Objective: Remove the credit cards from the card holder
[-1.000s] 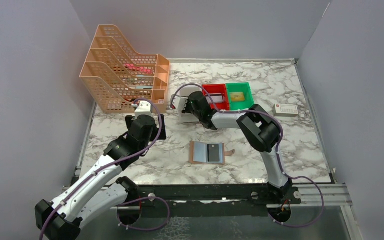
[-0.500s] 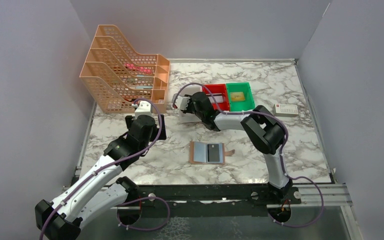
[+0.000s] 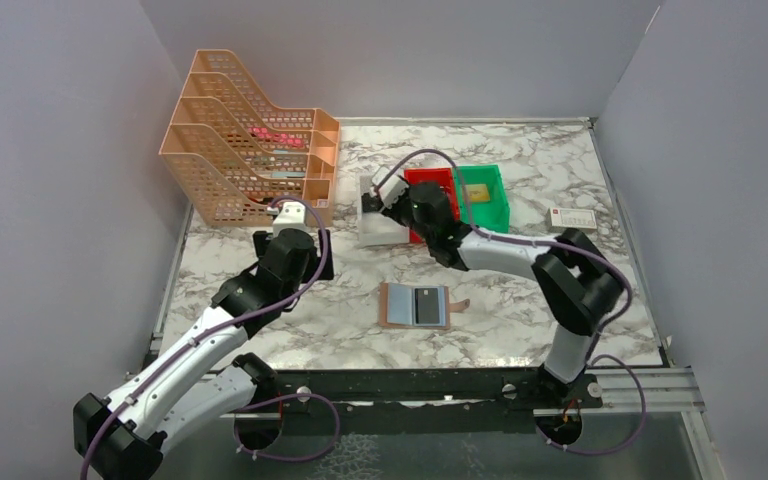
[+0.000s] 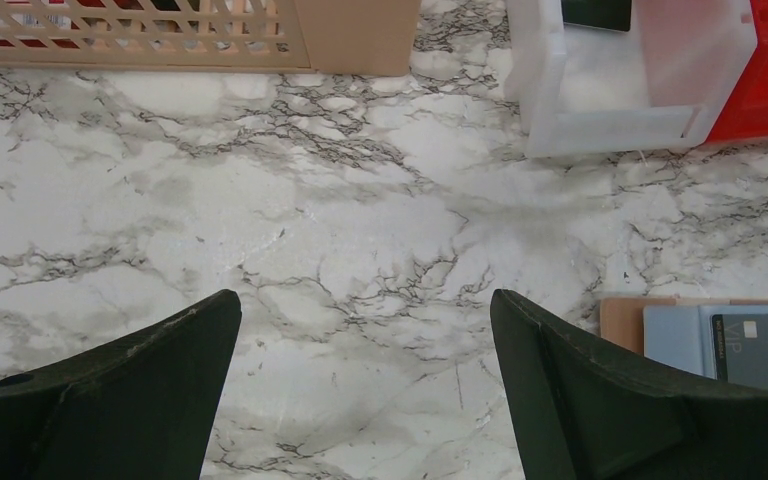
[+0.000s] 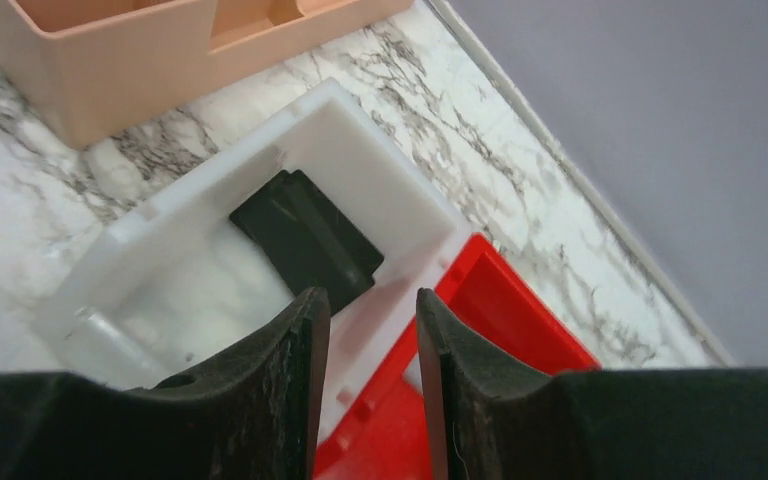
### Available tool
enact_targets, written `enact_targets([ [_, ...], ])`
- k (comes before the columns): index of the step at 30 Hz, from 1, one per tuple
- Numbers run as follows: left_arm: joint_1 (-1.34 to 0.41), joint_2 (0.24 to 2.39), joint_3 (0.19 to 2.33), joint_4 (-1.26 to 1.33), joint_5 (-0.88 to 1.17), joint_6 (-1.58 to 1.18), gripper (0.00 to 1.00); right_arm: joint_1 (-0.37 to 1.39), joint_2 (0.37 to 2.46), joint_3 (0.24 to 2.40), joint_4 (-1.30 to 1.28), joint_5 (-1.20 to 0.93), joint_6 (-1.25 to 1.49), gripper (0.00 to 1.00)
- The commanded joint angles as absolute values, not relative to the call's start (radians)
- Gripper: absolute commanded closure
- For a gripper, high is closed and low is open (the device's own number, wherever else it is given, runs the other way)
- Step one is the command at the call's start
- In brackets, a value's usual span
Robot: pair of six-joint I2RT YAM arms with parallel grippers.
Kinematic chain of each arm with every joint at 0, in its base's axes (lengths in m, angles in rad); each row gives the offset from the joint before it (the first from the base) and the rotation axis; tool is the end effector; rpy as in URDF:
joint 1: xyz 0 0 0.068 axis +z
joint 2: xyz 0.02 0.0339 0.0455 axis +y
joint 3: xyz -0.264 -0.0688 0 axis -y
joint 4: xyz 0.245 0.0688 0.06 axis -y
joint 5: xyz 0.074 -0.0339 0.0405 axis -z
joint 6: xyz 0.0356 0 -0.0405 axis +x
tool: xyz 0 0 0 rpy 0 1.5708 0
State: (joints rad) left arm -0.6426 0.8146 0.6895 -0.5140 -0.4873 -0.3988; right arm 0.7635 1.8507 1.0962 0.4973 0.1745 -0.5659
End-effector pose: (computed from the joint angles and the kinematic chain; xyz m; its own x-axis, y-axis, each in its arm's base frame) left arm 0.1493 -0.0910 0.2716 -0.5288 -0.0327 -0.8481 0.0253 0.9982 -0.0543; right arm 0.3063 0.2846 0.2154 0.1450 -0.5922 -0.7927 -0.5709 0.6042 -0.5558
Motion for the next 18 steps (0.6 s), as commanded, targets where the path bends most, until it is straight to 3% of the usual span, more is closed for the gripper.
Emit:
enact_targets([
  [1,-0.638,0.825,0.701,-0.506,-0.447,-0.377,0.01,0.758,1.619,0.964,0.484,0.275,-0.073,0.54],
  [4,-0.638,0.847,0.704,-0.488,-0.350,-0.358,0.01,0.758,1.479,0.883,0.249,0.291,0.270,0.45],
  [8,-0.638,0.905,0.709,-0.434,-0.102,-0.367,0.01,0.758,1.367,0.759,0.009,0.169,0.530,0.44],
  [13,-0.640,1.000,0.678,-0.218,0.220,-0.492,0.07,0.758,1.224,0.574,-0.002,0.012,0.690,0.48],
  [18,-0.664,1.098,0.677,-0.074,0.340,-0.561,0.12,0.758,1.139,0.477,0.013,-0.069,0.766,0.53],
])
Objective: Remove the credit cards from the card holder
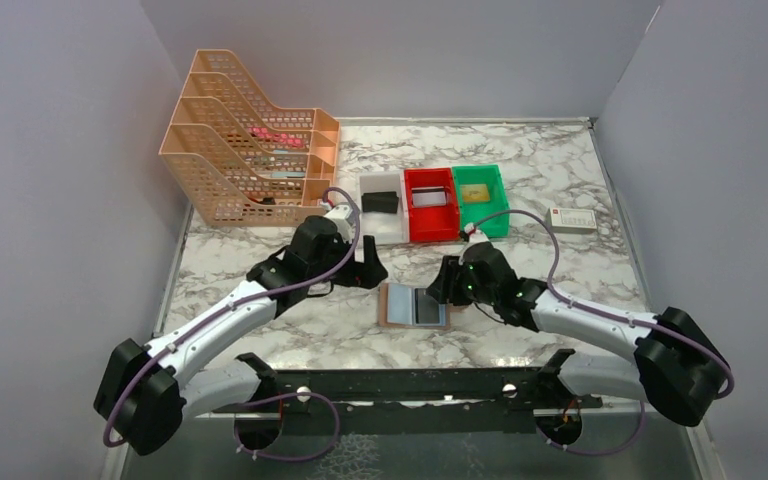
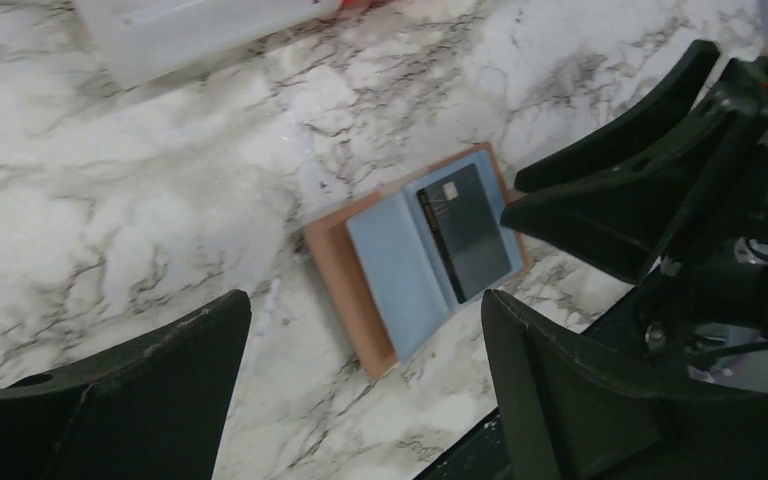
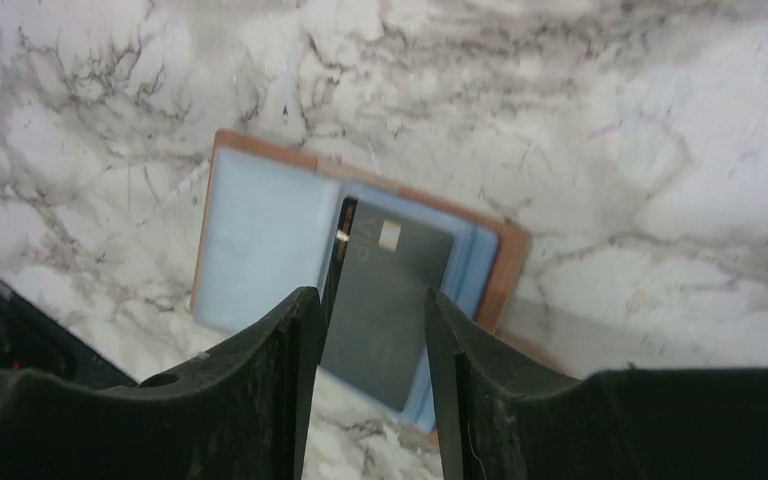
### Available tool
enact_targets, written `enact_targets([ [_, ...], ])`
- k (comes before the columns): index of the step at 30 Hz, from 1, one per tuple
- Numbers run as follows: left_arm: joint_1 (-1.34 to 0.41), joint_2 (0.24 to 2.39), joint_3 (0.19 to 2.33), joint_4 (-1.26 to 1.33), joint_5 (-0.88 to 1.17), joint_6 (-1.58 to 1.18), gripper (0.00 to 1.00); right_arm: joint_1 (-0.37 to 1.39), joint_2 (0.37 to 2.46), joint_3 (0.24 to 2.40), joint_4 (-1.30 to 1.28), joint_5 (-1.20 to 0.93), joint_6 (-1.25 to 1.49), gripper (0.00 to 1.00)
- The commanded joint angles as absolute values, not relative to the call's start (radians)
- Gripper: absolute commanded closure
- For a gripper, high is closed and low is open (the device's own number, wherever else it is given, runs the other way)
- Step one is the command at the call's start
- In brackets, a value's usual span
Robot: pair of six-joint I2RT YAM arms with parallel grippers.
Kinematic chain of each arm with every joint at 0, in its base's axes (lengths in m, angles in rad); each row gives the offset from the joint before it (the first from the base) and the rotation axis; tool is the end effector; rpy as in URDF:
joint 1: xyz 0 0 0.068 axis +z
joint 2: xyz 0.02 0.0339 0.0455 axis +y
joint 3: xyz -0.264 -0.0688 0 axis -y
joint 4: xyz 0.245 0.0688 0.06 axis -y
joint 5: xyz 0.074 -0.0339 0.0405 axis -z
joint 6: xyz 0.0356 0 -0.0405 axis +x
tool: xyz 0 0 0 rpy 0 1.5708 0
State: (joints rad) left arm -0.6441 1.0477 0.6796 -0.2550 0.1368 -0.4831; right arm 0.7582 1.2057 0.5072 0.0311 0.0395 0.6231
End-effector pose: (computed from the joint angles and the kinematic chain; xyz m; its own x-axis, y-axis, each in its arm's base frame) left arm 0.1786 -0.1402 0.2463 -0.7307 -0.0268 -0.6822 0.3884 0.8054 -0.4477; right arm 0.1738 0.1626 0.1807 -0.7528 0.0902 -0.6521 -0.2774 0.8548 0.4385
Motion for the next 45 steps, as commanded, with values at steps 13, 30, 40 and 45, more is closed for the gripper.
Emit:
enact_targets([
  [13,-0.820,1.331,0.747,-0.042,0.317,-0.602,0.26,0.758,1.202,0.461,-0.044,-0.039,0.840,0.65],
  [30,-0.858,1.532,0.745,0.018,0.274,-0.654,0.46,0.758,1.344,0.449,-0.083,0.006,0.840,0.72],
  [40,-0.858,1.569,0.640,0.120,0.223,-0.711,0.55,0.758,1.341,0.401,-0.041,-0.028,0.878,0.75],
  [45,-0.858,1.576,0.602,0.202,0.236,-0.756,0.62,0.758,1.339,0.386,-0.006,-0.064,0.878,0.78],
])
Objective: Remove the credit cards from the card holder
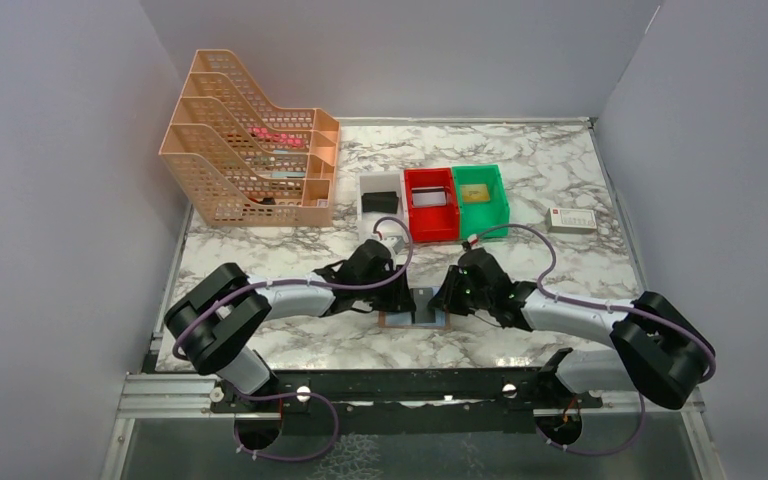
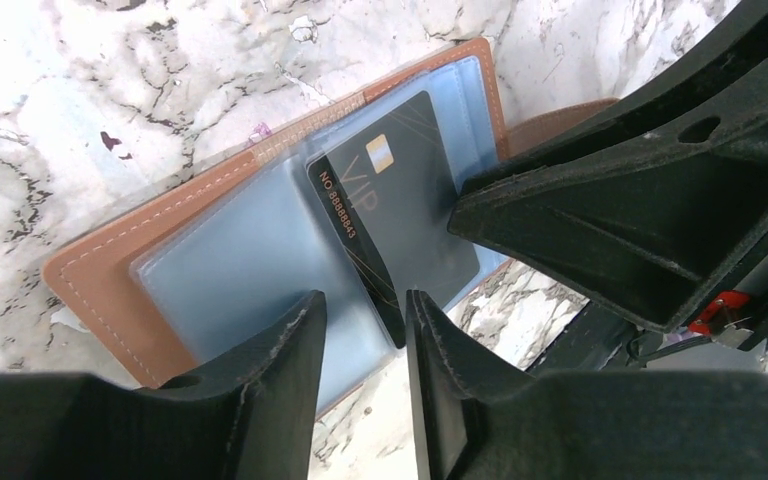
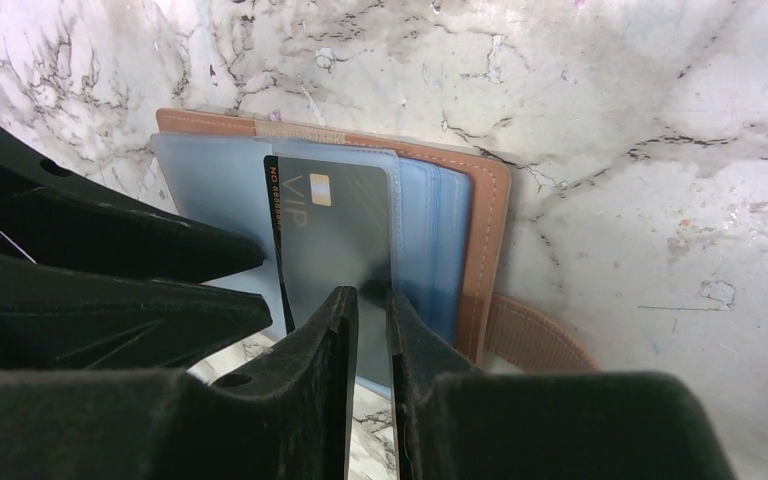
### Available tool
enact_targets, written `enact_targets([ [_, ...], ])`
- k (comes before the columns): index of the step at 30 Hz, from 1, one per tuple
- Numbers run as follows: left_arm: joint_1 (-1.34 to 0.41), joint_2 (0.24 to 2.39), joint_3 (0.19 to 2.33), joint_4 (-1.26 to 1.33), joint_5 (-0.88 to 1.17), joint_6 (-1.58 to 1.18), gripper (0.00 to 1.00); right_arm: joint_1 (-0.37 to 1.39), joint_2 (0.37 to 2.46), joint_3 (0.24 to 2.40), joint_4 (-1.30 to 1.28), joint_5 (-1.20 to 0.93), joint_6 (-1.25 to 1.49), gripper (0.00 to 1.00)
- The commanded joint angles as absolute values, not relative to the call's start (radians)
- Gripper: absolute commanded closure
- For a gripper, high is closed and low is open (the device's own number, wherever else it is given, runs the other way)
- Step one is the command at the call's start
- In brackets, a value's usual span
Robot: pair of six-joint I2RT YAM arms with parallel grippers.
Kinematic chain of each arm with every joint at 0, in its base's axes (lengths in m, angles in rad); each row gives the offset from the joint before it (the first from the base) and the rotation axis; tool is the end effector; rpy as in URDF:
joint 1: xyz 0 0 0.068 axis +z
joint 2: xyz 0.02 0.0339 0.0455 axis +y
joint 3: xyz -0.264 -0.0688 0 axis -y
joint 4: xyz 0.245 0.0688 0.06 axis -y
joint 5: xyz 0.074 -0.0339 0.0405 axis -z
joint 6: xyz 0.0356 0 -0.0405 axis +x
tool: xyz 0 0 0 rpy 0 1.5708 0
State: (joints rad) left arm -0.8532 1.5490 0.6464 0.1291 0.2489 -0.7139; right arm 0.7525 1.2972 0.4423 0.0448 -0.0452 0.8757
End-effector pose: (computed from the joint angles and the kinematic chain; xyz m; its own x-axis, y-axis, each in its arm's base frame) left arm 0.1846 -0.2248 0.1465 -0.9012 0.0675 -0.4281 0.3387 0.7260 -0.5986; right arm 0.1670 0.1586 0.1428 -0.8805 0.2266 -0.4164 -0.0458 0.8336 0.5504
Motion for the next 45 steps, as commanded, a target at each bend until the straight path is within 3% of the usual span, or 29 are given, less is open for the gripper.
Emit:
enact_targets([
  [1,-0.858,1.575,0.595,0.214,0.239,-0.763,0.63,0.758,1.339,0.381,0.003,-0.074,0.878,0.78],
  [18,-0.857,1.616,0.551,0.320,0.233,-0.841,0.80,0.758,1.382,0.377,0.054,-0.128,0.875,0.84],
  [26,-0.855,1.592,0.534,0.326,0.216,-0.846,1.00,0.758,1.382,0.376,0.011,-0.077,0.900,0.84],
  [45,-0.811,1.507,0.528,0.203,0.185,-0.782,1.00,0.758,1.323,0.389,-0.045,-0.005,0.903,0.82],
])
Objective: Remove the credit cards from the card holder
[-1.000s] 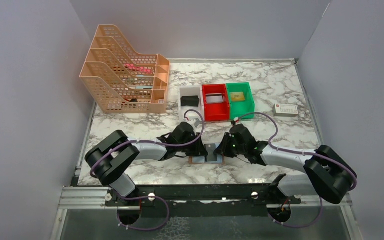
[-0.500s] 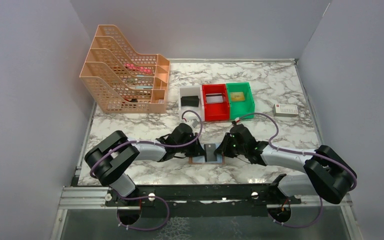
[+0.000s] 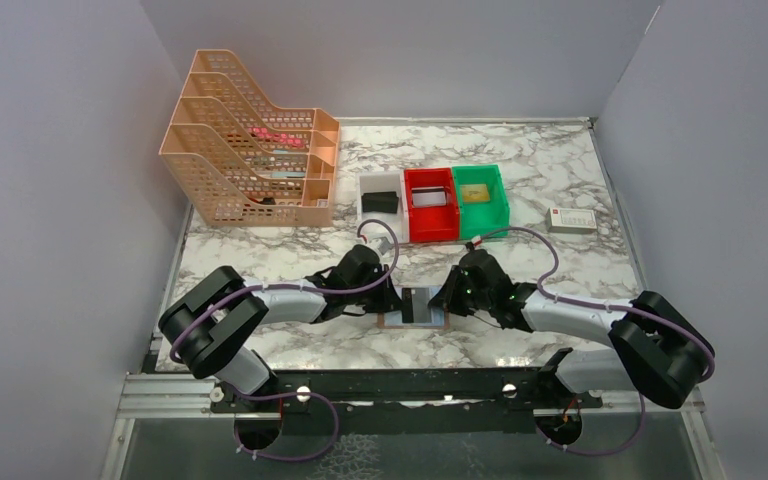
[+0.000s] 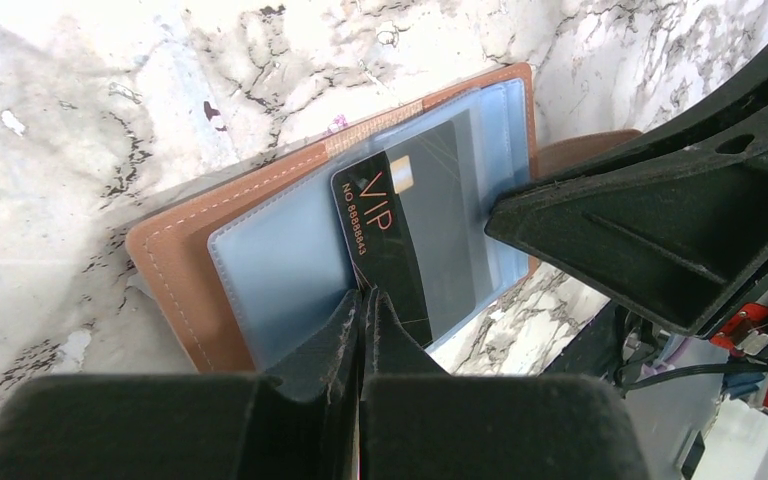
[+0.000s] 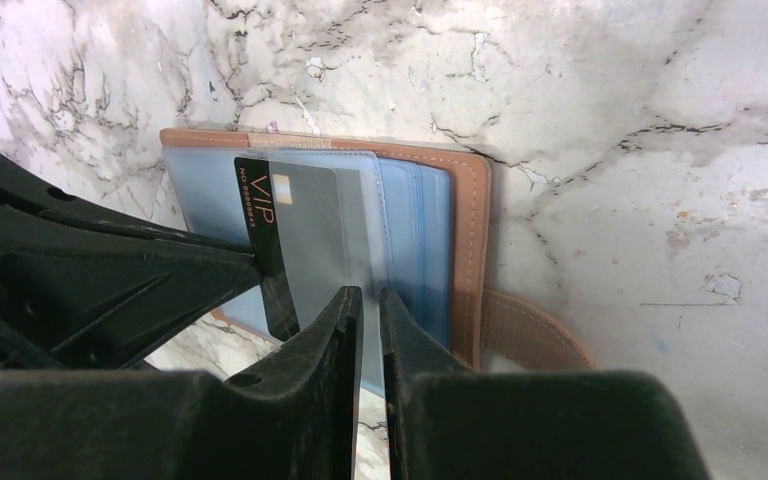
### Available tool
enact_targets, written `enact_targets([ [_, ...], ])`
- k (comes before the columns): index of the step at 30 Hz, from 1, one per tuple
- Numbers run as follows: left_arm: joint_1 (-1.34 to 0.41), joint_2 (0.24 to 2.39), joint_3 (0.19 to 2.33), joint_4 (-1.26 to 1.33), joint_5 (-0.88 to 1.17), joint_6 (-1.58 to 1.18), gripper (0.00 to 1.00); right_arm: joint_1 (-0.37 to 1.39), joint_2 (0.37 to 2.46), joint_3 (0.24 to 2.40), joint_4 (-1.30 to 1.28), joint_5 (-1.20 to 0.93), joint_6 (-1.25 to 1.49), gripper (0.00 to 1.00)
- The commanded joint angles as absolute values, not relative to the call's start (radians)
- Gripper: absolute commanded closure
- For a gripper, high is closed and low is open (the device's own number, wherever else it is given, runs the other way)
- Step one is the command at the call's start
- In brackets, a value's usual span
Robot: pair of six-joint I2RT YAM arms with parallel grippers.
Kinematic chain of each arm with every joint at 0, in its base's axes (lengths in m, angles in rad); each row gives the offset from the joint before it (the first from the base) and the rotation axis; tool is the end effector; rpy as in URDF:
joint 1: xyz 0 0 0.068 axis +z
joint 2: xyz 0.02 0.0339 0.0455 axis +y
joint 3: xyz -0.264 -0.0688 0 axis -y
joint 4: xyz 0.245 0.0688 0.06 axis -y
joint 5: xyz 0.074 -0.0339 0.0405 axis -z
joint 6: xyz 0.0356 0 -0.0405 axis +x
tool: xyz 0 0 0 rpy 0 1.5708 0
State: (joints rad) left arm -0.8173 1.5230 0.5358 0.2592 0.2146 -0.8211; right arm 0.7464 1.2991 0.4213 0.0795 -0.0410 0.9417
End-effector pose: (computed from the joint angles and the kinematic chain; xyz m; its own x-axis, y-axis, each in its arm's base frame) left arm 0.1817 -0.2048 0.1334 -0.9113 -0.0737 -0.4050 0.2265 0.7317 -0.6429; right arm 0.1666 0.1561 0.1392 -0.8749 0.2913 -0.3869 0.0136 0.8134 0.5816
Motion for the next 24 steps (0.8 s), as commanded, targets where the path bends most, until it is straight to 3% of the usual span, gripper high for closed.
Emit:
enact_targets([
  [1,-0.811,1.507,0.530,0.203,0.187,-0.781,1.00,0.758,1.315,0.396,-0.052,-0.007,0.895,0.82],
  [11,-0.811,1.498,0.545,0.211,0.215,-0.772,1.00,0.758,1.179,0.465,-0.069,-0.061,0.779,0.70],
  [18,-0.811,1.489,0.545,0.212,0.222,-0.770,1.00,0.758,1.248,0.450,0.111,-0.234,0.789,0.68],
  [24,-0.811,1.477,0.544,0.214,0.233,-0.770,1.00,0.758,1.306,0.452,0.088,-0.184,0.819,0.66],
])
